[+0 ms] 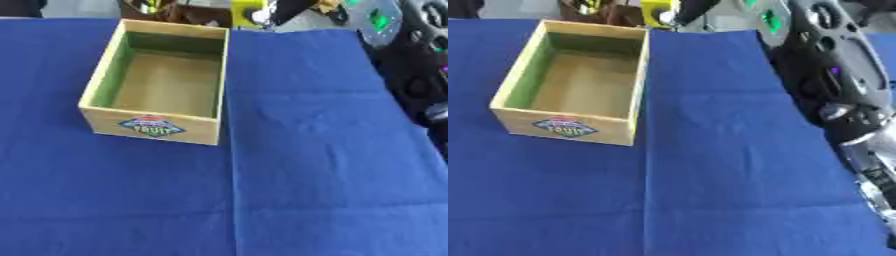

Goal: Pick up objects on the table and place them in the box.

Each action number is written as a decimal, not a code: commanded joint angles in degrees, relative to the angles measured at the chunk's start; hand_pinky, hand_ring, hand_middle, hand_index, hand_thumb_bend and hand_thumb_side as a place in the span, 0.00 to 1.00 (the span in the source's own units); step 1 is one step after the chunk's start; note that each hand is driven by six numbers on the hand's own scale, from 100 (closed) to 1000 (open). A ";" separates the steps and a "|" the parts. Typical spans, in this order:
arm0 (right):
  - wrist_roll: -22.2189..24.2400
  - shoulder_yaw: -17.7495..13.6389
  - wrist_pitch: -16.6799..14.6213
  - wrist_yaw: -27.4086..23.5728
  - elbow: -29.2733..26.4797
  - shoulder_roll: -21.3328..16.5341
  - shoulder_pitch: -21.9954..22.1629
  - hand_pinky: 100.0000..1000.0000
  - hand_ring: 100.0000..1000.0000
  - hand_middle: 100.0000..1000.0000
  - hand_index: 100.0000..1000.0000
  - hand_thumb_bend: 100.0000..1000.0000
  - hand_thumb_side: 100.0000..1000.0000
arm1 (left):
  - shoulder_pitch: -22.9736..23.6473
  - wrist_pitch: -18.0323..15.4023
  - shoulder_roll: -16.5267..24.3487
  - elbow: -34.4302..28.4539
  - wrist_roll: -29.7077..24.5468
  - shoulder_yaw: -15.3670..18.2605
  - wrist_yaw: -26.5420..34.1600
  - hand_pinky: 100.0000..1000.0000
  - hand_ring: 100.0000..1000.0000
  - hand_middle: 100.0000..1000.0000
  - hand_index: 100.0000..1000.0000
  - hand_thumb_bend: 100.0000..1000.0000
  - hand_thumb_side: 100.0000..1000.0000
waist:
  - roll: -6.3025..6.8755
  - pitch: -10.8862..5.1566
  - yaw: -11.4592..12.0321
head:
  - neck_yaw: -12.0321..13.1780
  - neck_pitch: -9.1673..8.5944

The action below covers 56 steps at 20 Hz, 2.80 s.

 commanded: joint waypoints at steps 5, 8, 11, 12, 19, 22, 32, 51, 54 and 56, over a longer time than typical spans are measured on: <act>-1.88 -0.91 0.01 3.81 2.22 1.66 -2.64 0.64 0.69 0.29 0.34 0.00 0.58 | -1.97 -0.58 0.80 -0.99 -0.34 -0.45 0.36 0.42 0.53 0.61 0.74 0.00 1.00 | -0.19 0.39 2.77 | -2.07 -1.67; -2.37 -1.13 -0.19 5.46 3.60 2.39 -2.55 0.64 0.69 0.29 0.34 0.00 0.58 | -2.58 -0.80 0.59 -0.99 -0.52 -0.59 0.56 0.42 0.53 0.61 0.74 0.00 1.00 | -0.30 1.12 4.18 | -2.97 -2.25; -3.07 -1.44 -0.23 7.10 4.96 3.04 -2.29 0.64 0.68 0.29 0.34 0.00 0.58 | -3.20 -1.08 0.45 -0.99 -0.64 -0.65 0.73 0.42 0.53 0.61 0.74 0.00 1.00 | -0.43 1.82 5.52 | -3.97 -2.88; -3.20 -1.56 -0.25 7.54 5.41 3.24 -2.23 0.64 0.68 0.29 0.34 0.00 0.58 | -3.35 -1.16 0.41 -0.99 -0.69 -0.68 0.78 0.42 0.53 0.61 0.74 0.00 1.00 | -0.45 1.98 5.85 | -4.23 -3.02; -3.64 -1.55 -0.89 10.68 7.90 4.40 -1.56 0.63 0.68 0.30 0.37 0.00 0.57 | -3.97 -1.39 0.25 -0.99 -0.92 -0.82 1.01 0.42 0.53 0.61 0.74 0.00 1.00 | -0.56 2.98 7.10 | -5.21 -3.54; -3.23 -1.36 -1.91 11.18 8.33 4.73 -1.23 0.65 0.72 0.41 0.48 0.00 0.54 | -4.11 -1.39 0.13 -0.99 -0.98 -0.83 1.08 0.42 0.53 0.61 0.74 0.00 1.00 | -0.58 3.24 7.19 | -5.36 -3.68; -1.60 -1.49 -2.60 9.41 7.09 4.42 -0.76 0.74 0.85 0.71 0.87 0.71 0.36 | -4.10 -1.17 -0.16 -0.99 -1.07 -0.87 1.04 0.42 0.53 0.61 0.74 0.00 1.00 | -0.46 3.34 6.21 | -5.03 -3.41; -15.83 -8.34 10.71 -30.05 -24.48 -7.74 3.63 0.69 0.79 0.55 0.79 0.01 0.96 | -2.16 -0.84 0.37 -0.99 -0.30 -0.04 0.26 0.43 0.53 0.61 0.74 0.00 1.00 | 0.74 1.61 2.13 | -0.15 -0.39; -21.04 -9.74 13.02 -38.63 -32.60 -11.89 7.58 0.68 0.78 0.53 0.77 0.00 0.99 | -1.78 -0.73 0.37 -0.99 -0.10 0.05 0.03 0.43 0.53 0.61 0.74 0.00 1.00 | 1.20 1.14 1.22 | 1.21 0.42; -24.80 -10.81 13.88 -43.60 -36.97 -14.39 10.49 0.67 0.77 0.53 0.77 0.00 1.00 | -1.53 -0.70 0.40 -0.99 0.01 0.13 -0.07 0.43 0.53 0.61 0.74 0.00 1.00 | 1.56 0.79 0.63 | 1.92 0.83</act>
